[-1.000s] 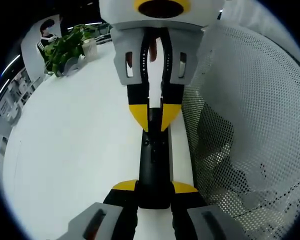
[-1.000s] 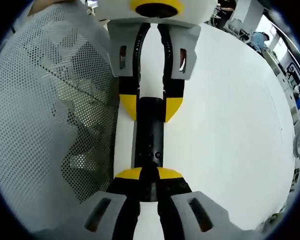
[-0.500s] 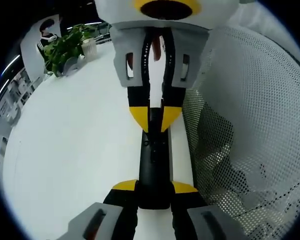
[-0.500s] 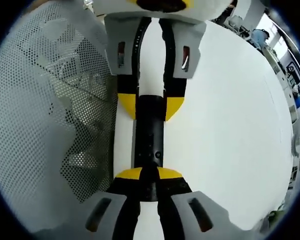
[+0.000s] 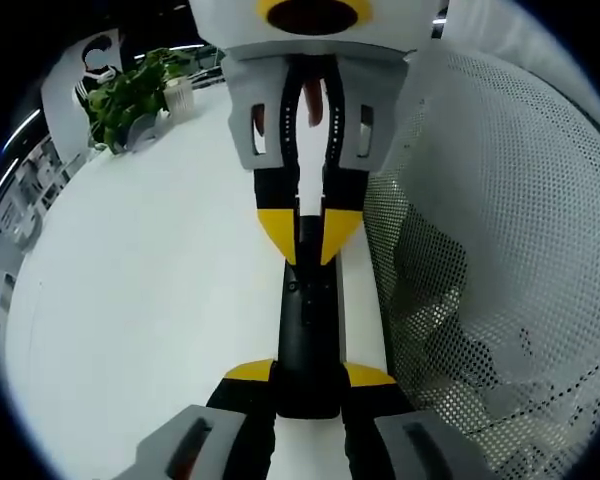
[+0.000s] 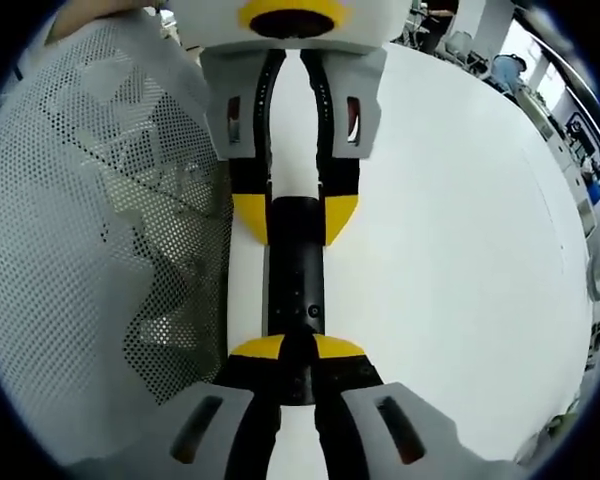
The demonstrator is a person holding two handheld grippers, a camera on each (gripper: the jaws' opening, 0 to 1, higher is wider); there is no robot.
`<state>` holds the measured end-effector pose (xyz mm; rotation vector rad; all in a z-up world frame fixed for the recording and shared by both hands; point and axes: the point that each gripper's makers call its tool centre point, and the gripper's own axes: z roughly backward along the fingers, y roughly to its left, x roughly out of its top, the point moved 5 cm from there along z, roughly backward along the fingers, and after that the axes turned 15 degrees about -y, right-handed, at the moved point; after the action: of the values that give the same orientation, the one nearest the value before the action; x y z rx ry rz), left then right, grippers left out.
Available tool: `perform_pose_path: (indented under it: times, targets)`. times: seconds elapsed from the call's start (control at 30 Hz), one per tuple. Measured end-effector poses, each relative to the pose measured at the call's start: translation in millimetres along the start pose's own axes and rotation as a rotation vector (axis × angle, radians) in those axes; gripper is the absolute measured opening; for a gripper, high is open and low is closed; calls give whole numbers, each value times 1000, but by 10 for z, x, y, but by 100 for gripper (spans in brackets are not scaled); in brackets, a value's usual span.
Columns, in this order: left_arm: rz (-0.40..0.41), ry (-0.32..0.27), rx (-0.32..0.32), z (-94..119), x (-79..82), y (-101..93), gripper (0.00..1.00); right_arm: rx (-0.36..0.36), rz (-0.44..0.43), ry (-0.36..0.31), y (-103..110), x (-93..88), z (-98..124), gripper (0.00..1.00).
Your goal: Press the specified remote control buttons in sequence, fully releasing each button before pressing the next.
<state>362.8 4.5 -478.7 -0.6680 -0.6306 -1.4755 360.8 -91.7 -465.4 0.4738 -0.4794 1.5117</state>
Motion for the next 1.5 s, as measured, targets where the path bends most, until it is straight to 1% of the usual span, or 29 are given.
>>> perform_pose_path:
  times: [0.23,0.4,0.47,0.53,0.6,0.7,0.8,0.83,0.87,0.93,0.97,1.0,1.07,1.2,1.4,1.43,1.5]
  targets:
    - [-1,2,0,0,2,-1,24,-2,21,6,2,9,-6,7]
    - [0,0,0,-3,0,2,24,11,43,7,-2,11,-10,6]
    - [0,0,-1,-3,0,2,24,14,27,10,-11,12,-12,6]
    - [0,0,-1,-2,2,1,24,20,23,25,-14,22,-21,6]
    - [0,0,-2,-2,3,1,24,27,54,45,-10,33,-27,5]
    - [1,-2,-1,-1,3,1,24,25,59,53,-8,31,-27,5]
    - [2,-2,-2,-1,2,3,24,28,34,39,-26,22,-17,5]
    - [2,-3,-1,-1,1,4,24,28,3,24,-27,19,-16,5]
    - [3,-4,-1,-1,1,4,24,24,-53,0,-32,7,-8,6]
    - [5,-6,0,0,0,4,24,24,-80,-15,-54,-5,1,6]
    - [5,-6,0,0,-1,4,24,21,-80,-7,-57,4,1,6]
    - [5,-7,1,0,-1,4,24,23,-74,-5,-50,13,-7,6]
    - [9,-10,2,1,-2,4,24,28,-30,13,-36,30,-16,6]
    - [8,-10,2,1,-3,5,24,24,35,11,-17,29,-25,5]
    - [8,-11,2,1,-4,5,24,23,81,21,2,44,-35,3]
    - [7,-10,2,1,-4,5,24,29,98,24,-4,43,-39,3]
    - [9,-11,2,2,-4,4,24,35,45,13,-39,34,-33,3]
